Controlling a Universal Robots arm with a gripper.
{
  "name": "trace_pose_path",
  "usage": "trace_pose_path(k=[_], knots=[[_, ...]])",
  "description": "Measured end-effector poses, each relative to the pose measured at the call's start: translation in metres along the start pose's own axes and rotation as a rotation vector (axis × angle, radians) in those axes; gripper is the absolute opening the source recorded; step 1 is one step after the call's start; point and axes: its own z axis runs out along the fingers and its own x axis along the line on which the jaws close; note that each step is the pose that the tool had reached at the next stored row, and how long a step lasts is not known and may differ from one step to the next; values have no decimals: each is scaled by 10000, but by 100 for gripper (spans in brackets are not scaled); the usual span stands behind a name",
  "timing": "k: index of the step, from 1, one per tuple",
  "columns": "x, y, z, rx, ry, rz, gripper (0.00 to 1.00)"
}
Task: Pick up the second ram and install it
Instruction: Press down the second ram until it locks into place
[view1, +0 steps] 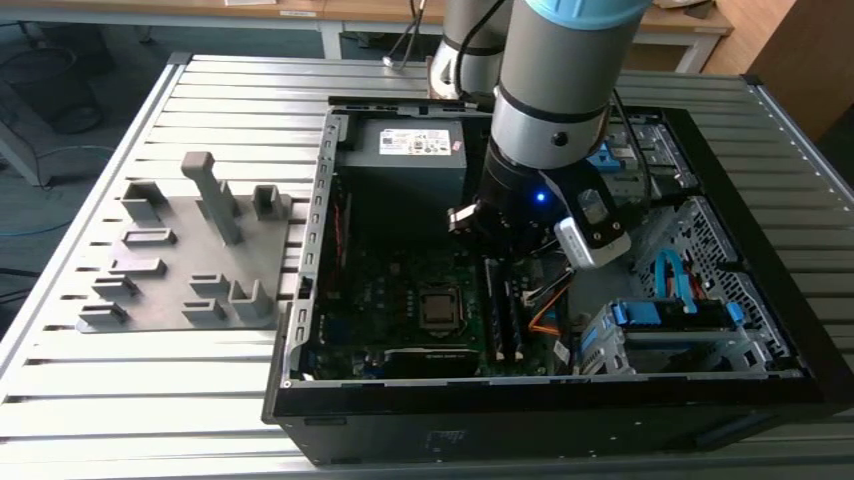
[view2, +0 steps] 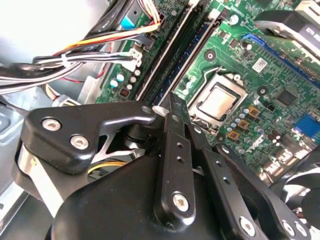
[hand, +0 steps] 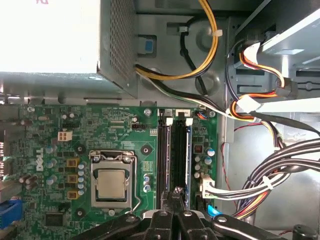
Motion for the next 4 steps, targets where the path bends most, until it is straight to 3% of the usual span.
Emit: trace_pose_path(k=[4], knots=[[0,0,-1,0,0,0,10]])
